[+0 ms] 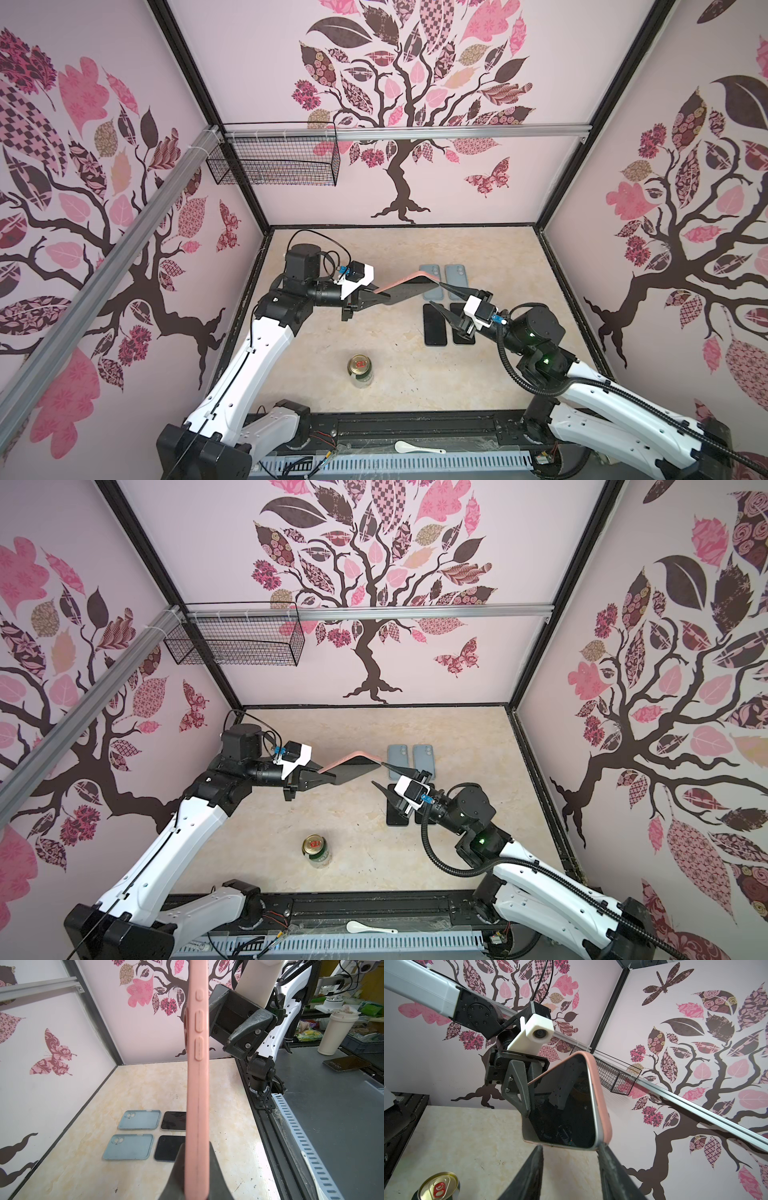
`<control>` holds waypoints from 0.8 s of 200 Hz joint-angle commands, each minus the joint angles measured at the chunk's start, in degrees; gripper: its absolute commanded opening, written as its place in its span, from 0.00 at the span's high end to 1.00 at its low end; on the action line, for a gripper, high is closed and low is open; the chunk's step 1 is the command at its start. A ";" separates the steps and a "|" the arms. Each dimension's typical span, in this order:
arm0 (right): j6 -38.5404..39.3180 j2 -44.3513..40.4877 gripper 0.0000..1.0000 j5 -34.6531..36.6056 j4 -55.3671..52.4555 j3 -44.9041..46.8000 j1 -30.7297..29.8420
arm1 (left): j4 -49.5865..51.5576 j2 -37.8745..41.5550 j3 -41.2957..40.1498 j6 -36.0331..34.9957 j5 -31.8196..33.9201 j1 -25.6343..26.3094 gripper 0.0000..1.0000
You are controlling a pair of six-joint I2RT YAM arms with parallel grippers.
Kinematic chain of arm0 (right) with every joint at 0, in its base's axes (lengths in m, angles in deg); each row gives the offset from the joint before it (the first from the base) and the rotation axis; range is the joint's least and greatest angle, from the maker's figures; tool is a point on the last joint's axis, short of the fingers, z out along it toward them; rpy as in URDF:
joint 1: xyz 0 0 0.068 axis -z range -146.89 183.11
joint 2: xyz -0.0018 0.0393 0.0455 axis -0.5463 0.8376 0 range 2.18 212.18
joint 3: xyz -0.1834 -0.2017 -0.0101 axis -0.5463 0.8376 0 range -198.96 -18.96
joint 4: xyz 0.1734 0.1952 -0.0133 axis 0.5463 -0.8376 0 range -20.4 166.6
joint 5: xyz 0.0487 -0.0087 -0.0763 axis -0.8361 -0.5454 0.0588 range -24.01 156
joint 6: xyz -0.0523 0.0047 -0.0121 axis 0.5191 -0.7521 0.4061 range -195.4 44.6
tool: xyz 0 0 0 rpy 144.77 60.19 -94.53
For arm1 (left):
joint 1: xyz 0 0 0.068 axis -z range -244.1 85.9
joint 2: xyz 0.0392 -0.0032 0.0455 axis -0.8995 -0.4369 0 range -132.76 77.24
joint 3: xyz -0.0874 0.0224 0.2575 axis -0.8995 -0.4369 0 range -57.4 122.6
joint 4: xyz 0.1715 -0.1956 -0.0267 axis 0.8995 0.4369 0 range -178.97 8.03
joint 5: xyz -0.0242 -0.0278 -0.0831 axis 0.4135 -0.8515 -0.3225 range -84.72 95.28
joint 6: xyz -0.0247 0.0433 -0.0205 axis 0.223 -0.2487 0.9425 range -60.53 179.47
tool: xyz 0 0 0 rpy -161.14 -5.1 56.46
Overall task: Take the phone out of the phone case
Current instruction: Remove the phone case from the phone.
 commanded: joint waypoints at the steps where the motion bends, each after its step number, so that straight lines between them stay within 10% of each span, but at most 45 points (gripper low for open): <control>1: -0.98 0.33 0.54 -1.56 1.35 -1.57 -0.06 | 0.33 -0.11 -0.25 -1.24 -3.03 -0.03 1.00; 99: -1.94 2.41 0.54 -3.72 -0.06 -2.52 -0.07 | 11.41 -2.54 3.72 -10.11 -4.62 2.41 1.00; 160: -5.86 2.85 0.61 -15.91 -4.95 -4.81 -0.06 | 0.84 -0.84 1.47 -1.45 -7.87 0.95 1.00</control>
